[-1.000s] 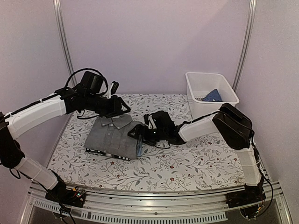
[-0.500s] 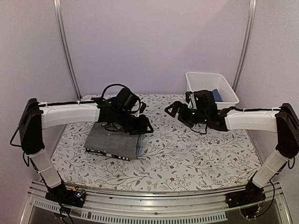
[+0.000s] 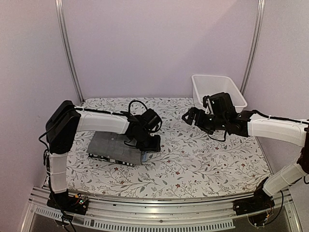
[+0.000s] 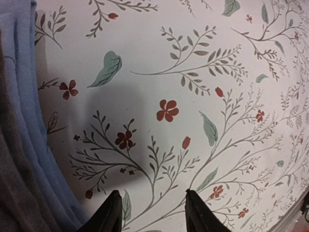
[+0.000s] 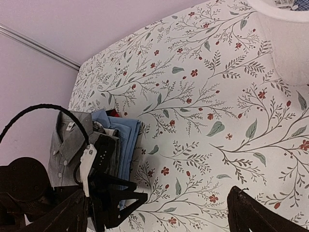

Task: Fold and stack the long sleeve shirts
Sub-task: Move the square-folded shirt to the corner of the board.

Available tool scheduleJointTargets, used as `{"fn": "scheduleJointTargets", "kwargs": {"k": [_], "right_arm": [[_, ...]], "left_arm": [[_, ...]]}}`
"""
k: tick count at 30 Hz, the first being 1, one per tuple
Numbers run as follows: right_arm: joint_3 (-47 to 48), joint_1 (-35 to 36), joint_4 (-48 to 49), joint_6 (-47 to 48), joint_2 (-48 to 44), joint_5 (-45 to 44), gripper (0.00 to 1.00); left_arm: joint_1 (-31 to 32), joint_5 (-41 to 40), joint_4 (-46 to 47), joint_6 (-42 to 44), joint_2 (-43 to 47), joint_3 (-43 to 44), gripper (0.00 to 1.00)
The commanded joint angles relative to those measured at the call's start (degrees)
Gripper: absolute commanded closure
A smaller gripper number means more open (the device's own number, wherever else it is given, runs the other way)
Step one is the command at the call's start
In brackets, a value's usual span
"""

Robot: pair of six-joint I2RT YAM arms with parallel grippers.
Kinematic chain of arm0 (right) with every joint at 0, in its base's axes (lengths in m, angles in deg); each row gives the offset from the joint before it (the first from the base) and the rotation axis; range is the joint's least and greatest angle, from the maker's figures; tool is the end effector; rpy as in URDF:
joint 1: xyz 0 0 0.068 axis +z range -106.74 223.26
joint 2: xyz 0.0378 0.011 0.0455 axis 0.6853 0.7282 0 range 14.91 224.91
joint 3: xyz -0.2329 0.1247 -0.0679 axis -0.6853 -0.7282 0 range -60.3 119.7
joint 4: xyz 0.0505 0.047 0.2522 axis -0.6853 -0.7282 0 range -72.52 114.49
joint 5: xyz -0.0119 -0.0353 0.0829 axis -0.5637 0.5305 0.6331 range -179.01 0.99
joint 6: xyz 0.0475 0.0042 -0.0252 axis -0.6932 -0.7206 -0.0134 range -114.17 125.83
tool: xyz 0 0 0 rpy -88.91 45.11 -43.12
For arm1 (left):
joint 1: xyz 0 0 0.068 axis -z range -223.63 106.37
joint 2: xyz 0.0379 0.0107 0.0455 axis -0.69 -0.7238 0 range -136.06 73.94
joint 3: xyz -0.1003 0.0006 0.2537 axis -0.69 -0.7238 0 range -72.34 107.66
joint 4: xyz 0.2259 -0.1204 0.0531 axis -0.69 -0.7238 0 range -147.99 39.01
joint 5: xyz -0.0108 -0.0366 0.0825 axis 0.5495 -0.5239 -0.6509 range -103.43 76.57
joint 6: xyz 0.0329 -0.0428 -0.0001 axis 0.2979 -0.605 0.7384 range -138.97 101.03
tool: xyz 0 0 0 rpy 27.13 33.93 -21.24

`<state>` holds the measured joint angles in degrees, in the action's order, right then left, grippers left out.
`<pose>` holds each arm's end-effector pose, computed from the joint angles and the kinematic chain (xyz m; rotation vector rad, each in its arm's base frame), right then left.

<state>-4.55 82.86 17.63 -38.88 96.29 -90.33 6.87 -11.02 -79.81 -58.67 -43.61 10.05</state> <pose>0.2468 0.2033 0.2637 0.1149 2.2533 0.8116 0.2691 -0.3289 0.1570 0.2777 2.7937 -0.5014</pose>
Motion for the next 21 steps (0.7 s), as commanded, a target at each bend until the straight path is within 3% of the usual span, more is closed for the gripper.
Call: {"fn": "scheduleJointTargets", "kwargs": {"k": [1, 14, 21], "right_arm": [[-0.7, 0.0, -2.7, 0.6, -0.9, -0.5, 0.01], [0.7, 1.0, -2.0, 0.4, 2.0, 0.7, 0.01], [1.7, 1.5, -1.2, 0.9, 3.8, 2.9, 0.01]], "left_arm": [[-0.8, -5.3, -1.6, 1.5, -1.1, -0.3, 0.55], [-12.4, -5.8, 0.8, 3.7, 7.7, -14.0, 0.55], [-22.4, -5.3, 0.7, 6.9, 12.9, -19.6, 0.55]]}}
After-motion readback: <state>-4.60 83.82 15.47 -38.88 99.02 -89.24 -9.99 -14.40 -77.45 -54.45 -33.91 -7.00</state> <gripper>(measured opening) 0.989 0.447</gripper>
